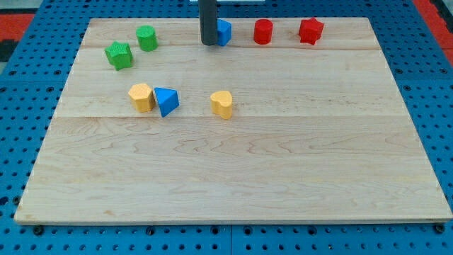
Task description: Slide the blue triangle to the top right of the green circle
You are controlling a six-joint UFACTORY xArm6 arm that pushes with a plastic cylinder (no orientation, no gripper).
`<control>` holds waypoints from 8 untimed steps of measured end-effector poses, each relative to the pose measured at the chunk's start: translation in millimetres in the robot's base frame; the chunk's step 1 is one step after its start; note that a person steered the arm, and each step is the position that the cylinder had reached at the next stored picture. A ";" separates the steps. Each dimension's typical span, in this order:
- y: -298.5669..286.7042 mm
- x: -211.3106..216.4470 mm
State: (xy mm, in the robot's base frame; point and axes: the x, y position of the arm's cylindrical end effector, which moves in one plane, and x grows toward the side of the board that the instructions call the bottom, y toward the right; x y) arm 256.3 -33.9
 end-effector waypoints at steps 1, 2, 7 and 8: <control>3.2 11.5; 23.8 59.1; -70.9 162.4; -70.9 134.2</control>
State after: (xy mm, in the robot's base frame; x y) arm 390.5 -104.8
